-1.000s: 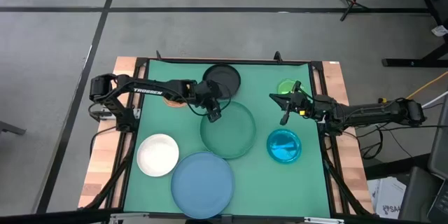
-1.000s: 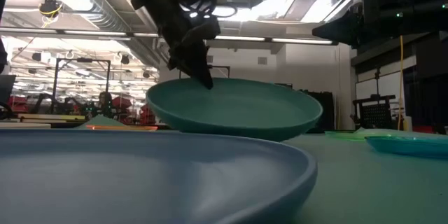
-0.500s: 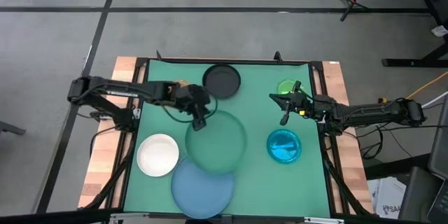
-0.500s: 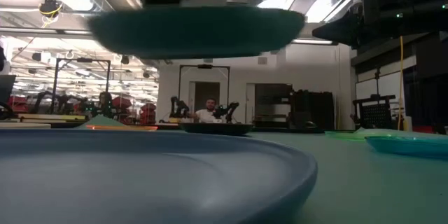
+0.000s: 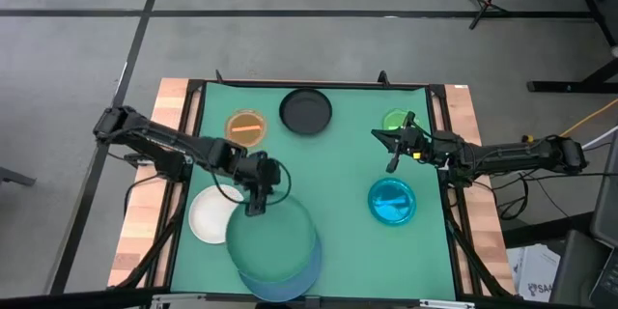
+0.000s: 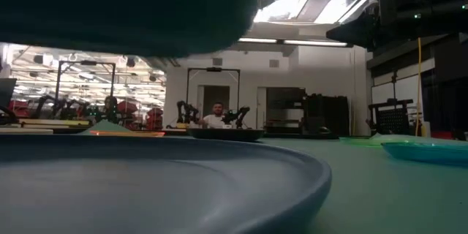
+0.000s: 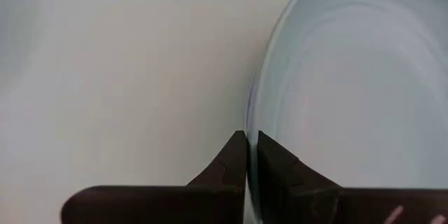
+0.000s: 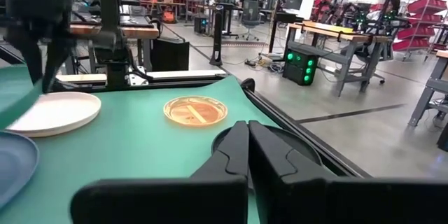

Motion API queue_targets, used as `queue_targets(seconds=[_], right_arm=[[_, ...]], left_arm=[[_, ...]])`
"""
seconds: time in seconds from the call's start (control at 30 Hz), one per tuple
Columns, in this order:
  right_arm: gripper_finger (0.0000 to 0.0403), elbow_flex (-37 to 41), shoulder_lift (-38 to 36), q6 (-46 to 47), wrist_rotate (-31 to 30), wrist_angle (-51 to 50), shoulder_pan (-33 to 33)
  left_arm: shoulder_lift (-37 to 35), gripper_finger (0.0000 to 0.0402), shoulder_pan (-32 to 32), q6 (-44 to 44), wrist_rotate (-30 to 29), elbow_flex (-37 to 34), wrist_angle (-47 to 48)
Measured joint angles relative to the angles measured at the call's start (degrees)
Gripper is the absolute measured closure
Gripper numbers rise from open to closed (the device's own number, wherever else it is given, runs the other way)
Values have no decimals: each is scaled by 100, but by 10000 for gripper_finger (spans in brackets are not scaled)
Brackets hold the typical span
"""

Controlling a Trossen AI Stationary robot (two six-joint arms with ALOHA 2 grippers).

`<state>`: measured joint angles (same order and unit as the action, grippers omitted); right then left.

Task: Stack plastic plates
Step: Stack the green plate on top of the blue plate, then move the stacked plates to the center of the table

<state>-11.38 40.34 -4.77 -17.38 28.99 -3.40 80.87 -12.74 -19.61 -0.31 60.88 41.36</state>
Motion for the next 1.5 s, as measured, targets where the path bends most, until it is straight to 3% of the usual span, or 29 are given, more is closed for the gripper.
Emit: queue_targets(seconds=[0.27,0.5,0.73,0.97,1.17,1.27,1.5], right_arm=[[402,0,2,182,251,11,0],[402,0,2,190,449,54,0],[402,0,2,151,447,55,0],[402,0,2,148,445,44,0],[402,0,2,148,447,-3,0],[402,0,2,148,496,8,0],[402,0,3,148,897,19,0]], left_arm=[[556,394,-472,-186,140,-374,-948],[1106,385,-572,-299,48,-383,-1116],[1223,337,-342,-292,-393,-383,-1155],[1078,288,-132,-296,173,-328,-892],[688,284,-450,-997,443,-177,-214],[558,283,-887,-1477,220,-177,-150],[592,283,-2228,-3530,-9,-177,-186]])
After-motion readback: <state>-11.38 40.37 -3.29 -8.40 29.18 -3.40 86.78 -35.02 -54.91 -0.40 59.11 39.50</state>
